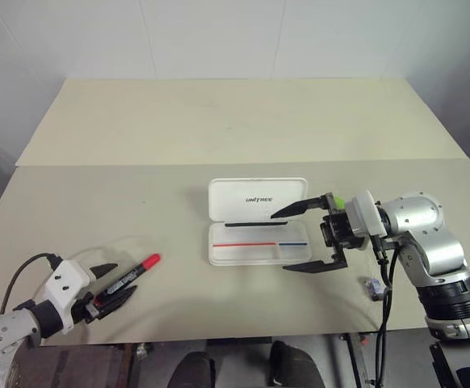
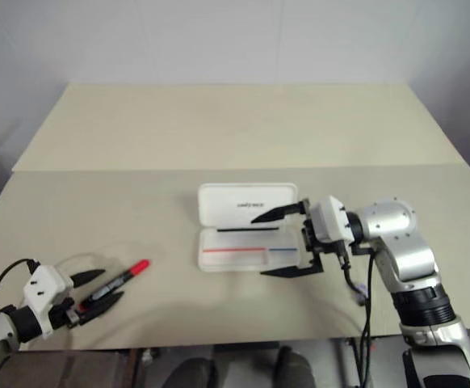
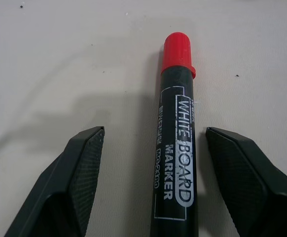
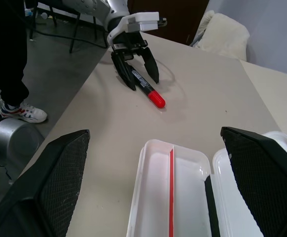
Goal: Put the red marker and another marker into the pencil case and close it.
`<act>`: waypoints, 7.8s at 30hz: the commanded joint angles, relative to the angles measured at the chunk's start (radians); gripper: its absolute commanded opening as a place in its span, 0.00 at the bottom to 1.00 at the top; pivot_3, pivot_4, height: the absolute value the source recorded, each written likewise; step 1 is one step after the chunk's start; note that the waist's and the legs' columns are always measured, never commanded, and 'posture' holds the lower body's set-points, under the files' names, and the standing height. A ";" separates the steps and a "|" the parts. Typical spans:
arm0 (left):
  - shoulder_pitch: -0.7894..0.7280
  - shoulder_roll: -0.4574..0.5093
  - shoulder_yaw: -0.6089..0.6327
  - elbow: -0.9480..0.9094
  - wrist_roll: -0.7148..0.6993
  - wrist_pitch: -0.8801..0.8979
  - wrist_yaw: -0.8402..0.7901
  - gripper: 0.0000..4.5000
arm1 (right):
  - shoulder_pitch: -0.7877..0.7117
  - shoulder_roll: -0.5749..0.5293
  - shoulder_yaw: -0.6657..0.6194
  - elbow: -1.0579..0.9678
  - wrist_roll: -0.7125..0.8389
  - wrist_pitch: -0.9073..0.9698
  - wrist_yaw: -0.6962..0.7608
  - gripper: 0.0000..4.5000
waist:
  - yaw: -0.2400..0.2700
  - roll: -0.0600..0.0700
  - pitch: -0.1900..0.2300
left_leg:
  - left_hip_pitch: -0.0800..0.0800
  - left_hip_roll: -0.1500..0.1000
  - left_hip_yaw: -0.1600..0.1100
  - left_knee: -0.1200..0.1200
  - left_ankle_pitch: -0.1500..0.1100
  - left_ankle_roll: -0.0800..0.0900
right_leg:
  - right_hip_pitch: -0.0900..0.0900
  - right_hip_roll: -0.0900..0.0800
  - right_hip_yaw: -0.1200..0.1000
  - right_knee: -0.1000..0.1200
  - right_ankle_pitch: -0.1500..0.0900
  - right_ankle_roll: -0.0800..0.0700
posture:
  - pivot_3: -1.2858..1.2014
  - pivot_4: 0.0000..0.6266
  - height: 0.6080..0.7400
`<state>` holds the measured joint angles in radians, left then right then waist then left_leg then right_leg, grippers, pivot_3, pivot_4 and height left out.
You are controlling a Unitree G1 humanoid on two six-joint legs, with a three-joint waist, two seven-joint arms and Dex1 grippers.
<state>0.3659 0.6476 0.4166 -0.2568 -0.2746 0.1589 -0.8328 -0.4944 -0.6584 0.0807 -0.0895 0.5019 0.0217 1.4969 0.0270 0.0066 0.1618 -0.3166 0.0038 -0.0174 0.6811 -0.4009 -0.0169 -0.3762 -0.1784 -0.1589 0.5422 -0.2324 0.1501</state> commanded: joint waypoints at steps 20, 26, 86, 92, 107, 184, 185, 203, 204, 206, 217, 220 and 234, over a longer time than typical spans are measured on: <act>-0.129 0.016 -0.061 -0.099 -0.160 0.017 -0.039 0.14 | 0.017 -0.024 -0.025 -0.029 -0.011 -0.011 -0.028 1.00 | -0.007 -0.006 -0.003 | 0.001 0.012 0.001 0.000 0.004 -0.007 | -0.005 0.010 0.000 0.008 0.002 -0.012 | 0.52 0.24 1.00; -0.225 0.089 -0.102 -0.203 -0.242 0.086 -0.106 0.14 | 0.052 -0.033 -0.040 -0.041 -0.018 -0.014 -0.051 1.00 | -0.005 -0.003 -0.002 | 0.000 0.012 0.005 0.000 0.000 -0.008 | -0.010 0.010 0.000 0.008 0.002 -0.012 | 0.52 0.24 1.00; -0.883 -0.268 -0.648 0.217 0.057 0.014 -0.128 1.00 | 0.442 -0.154 -0.251 -0.289 -0.002 0.089 -0.372 1.00 | 0.010 -0.009 -0.004 | 0.000 0.013 0.017 0.002 0.000 -0.007 | -0.011 0.011 0.000 0.004 0.003 -0.011 | 0.52 0.24 1.00; -0.846 -0.210 -0.569 0.110 -0.058 0.053 -0.190 1.00 | 0.371 -0.186 -0.306 -0.138 0.035 0.169 -0.366 1.00 | 0.003 -0.009 -0.004 | 0.000 0.014 0.017 0.002 0.000 -0.007 | -0.011 0.011 0.000 0.004 0.003 -0.011 | 0.52 0.24 1.00; -0.688 0.064 -0.295 0.001 -0.201 0.091 -0.259 1.00 | 0.065 -0.217 -0.220 0.461 -0.124 0.085 -0.219 1.00 | -0.004 -0.009 -0.004 | 0.000 0.014 0.017 0.002 0.000 -0.007 | -0.011 0.011 0.000 0.005 0.003 -0.011 | 0.52 0.24 1.00; -0.387 0.142 -0.203 -0.032 -0.178 -0.010 -0.263 1.00 | -0.094 0.025 0.129 0.050 -0.160 0.254 -0.102 0.24 | -0.028 -0.006 -0.003 | -0.001 0.016 0.021 0.001 0.000 -0.007 | -0.016 0.012 0.000 0.007 0.003 -0.011 | 0.52 0.24 1.00; -0.380 0.143 -0.200 -0.035 -0.180 -0.012 -0.261 1.00 | -0.100 0.028 0.151 0.045 -0.180 0.247 -0.101 0.24 | -0.027 -0.006 -0.003 | -0.001 0.016 0.021 0.001 0.000 -0.007 | -0.016 0.012 0.000 0.007 0.003 -0.011 | 0.52 0.24 1.00; -0.368 0.133 -0.219 -0.072 -0.185 -0.004 -0.225 1.00 | -0.182 0.140 0.299 0.172 -0.357 0.186 -0.143 0.24 | -0.029 -0.008 -0.004 | 0.000 0.016 0.023 0.001 0.000 -0.007 | -0.017 0.012 0.000 0.008 0.003 -0.012 | 0.52 0.24 1.00; -0.367 0.133 -0.219 -0.074 -0.185 -0.004 -0.223 1.00 | -0.180 0.135 0.298 0.176 -0.360 0.177 -0.140 0.24 | -0.029 -0.008 -0.004 | 0.000 0.016 0.023 0.001 0.000 -0.008 | -0.017 0.012 0.000 0.008 0.003 -0.012 | 0.52 0.24 1.00; -0.364 0.133 -0.217 -0.074 -0.185 -0.006 -0.221 1.00 | -0.180 0.127 0.293 0.179 -0.358 0.175 -0.133 0.24 | -0.029 -0.008 -0.004 | 0.000 0.016 0.023 0.001 0.000 -0.008 | -0.017 0.012 0.000 0.008 0.003 -0.012 | 0.52 0.24 1.00; -0.375 0.125 -0.232 -0.070 -0.179 -0.013 -0.209 1.00 | -0.202 0.128 0.290 0.218 -0.374 0.160 -0.146 0.24 | -0.031 -0.008 -0.004 | 0.001 0.016 0.024 0.001 0.000 -0.008 | -0.017 0.012 0.000 0.008 0.003 -0.012 | 0.52 0.24 1.00; -0.375 0.124 -0.233 -0.068 -0.178 -0.015 -0.208 1.00 | -0.207 0.135 0.292 0.235 -0.392 0.142 -0.165 0.24 | -0.031 -0.008 -0.004 | 0.001 0.016 0.024 0.001 0.000 -0.008 | -0.017 0.012 0.000 0.008 0.003 -0.012 | 0.52 0.24 1.00; -0.387 0.118 -0.244 -0.068 -0.170 -0.014 -0.206 1.00 | -0.218 0.160 0.275 0.207 -0.361 0.154 -0.162 1.00 | -0.032 -0.008 -0.004 | 0.001 0.016 0.024 0.000 0.000 -0.008 | -0.017 0.012 0.000 0.008 0.003 -0.012 | 0.52 0.24 1.00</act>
<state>-0.0131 0.7659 0.1763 -0.3017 -0.4455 0.1616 -1.0399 -0.6915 -0.5069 0.3870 0.1606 0.1101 0.1759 1.3340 -0.0048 -0.0011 0.1583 -0.3160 0.0203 0.0068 0.6815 -0.4014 -0.0245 -0.3932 -0.1662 -0.1585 0.5501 -0.2289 0.1383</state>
